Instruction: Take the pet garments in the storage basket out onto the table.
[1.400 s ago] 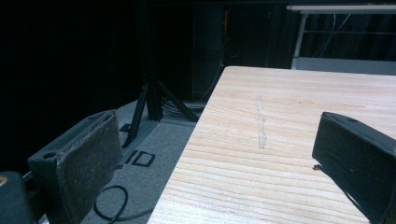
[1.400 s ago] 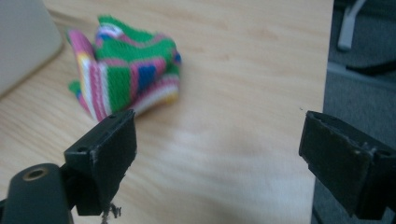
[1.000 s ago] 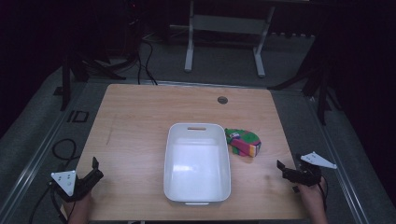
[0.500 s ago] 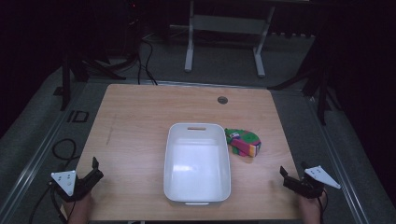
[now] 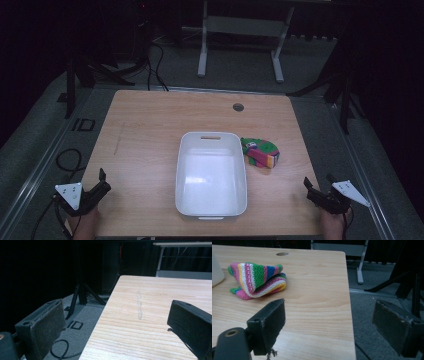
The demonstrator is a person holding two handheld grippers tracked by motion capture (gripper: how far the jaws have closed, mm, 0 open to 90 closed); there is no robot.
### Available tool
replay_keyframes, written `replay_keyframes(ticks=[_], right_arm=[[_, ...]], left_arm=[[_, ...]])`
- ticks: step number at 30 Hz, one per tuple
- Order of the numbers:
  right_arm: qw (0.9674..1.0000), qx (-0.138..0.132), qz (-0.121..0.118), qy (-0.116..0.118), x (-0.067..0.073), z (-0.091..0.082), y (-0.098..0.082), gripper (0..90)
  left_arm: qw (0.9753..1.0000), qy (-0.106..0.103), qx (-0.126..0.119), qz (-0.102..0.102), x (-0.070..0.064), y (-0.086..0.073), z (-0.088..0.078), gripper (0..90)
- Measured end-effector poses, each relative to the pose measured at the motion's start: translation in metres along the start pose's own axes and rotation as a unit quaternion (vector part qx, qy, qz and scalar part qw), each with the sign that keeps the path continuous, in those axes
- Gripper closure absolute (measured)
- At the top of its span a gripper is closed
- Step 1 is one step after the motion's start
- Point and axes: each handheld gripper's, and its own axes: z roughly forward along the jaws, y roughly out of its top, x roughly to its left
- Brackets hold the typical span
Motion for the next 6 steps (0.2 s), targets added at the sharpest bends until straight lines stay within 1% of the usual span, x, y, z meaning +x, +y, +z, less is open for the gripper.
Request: replay_keyframes(ticks=[2,6], right_arm=[[1.0000,0.003,0.005,-0.007,-0.0010,0.0005,0.0002,12.7],[0.9999,0.005,0.010,-0.008,-0.0023,0.0010,0.0004,12.9]], left_arm=[[1.0000,0.000,0.000,0.000,0.0002,0.0000,-0.0001,1.9],[1.0000,-0.001,0.000,0.000,0.0002,0.0000,-0.0002,1.9]])
